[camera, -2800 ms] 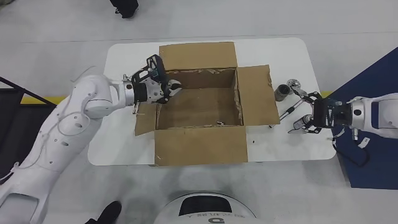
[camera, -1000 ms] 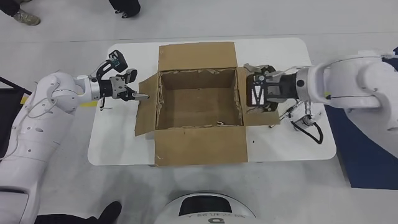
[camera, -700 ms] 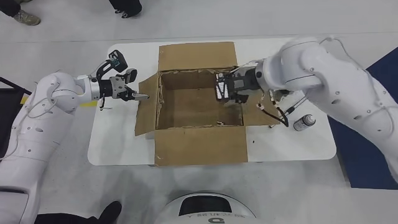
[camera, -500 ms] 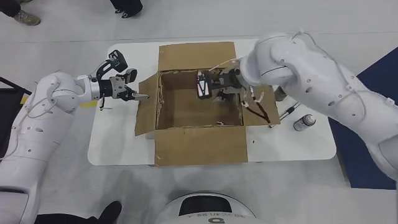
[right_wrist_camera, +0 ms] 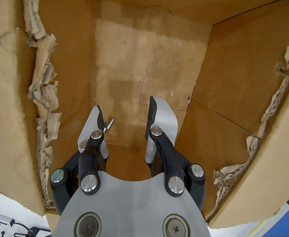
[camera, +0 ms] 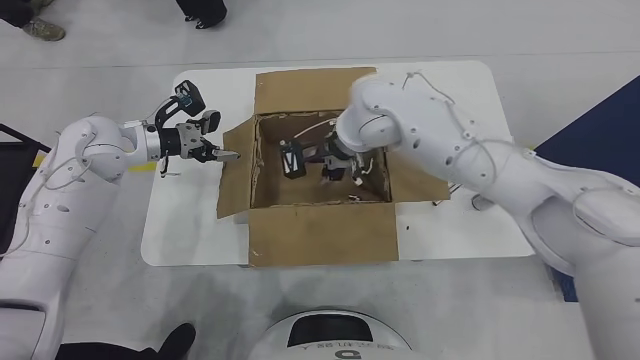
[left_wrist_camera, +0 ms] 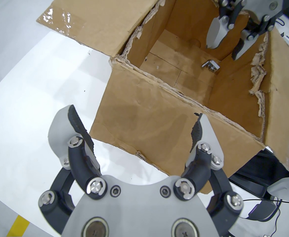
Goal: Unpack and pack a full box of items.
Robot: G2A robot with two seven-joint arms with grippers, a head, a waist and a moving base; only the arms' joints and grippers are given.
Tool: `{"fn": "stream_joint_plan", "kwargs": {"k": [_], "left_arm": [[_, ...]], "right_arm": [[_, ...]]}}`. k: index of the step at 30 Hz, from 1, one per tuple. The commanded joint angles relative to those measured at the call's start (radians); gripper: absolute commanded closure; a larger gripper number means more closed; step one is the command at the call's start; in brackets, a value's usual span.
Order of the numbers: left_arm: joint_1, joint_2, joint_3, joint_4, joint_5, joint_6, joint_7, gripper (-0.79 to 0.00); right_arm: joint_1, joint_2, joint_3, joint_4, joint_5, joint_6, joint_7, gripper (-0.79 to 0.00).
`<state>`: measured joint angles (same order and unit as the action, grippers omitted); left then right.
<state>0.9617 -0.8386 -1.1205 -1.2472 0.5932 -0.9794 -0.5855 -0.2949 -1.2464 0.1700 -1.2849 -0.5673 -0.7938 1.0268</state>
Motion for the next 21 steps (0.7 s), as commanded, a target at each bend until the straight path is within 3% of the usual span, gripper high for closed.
{"fn": "stream_joint_plan", "kwargs": {"k": [1, 6, 8, 13, 21], "left_arm": [[0.0, 0.0, 0.0, 0.0, 0.0, 0.0, 0.0, -0.785], [0.0, 0.0, 0.0, 0.0, 0.0, 0.0, 0.0, -0.785], [0.0, 0.0, 0.0, 0.0, 0.0, 0.0, 0.0, -0.785], [0.0, 0.0, 0.0, 0.0, 0.0, 0.0, 0.0, -0.785], [0.0, 0.0, 0.0, 0.0, 0.0, 0.0, 0.0, -0.785]], "right_arm": [[-0.009, -0.015, 0.0, 0.029, -0.004, 0.0, 0.0, -0.385], [-0.035, -0.035, 0.0, 0.078, -0.002, 0.027, 0.027, -0.453], [-0.041, -0.033, 0.0, 0.08, 0.011, 0.045, 0.046, -0.428], [-0.058, -0.011, 0.0, 0.031, 0.067, 0.112, 0.113, -0.462], [-0.057, 0.034, 0.0, -0.077, 0.168, 0.247, 0.248, -0.606]]}}
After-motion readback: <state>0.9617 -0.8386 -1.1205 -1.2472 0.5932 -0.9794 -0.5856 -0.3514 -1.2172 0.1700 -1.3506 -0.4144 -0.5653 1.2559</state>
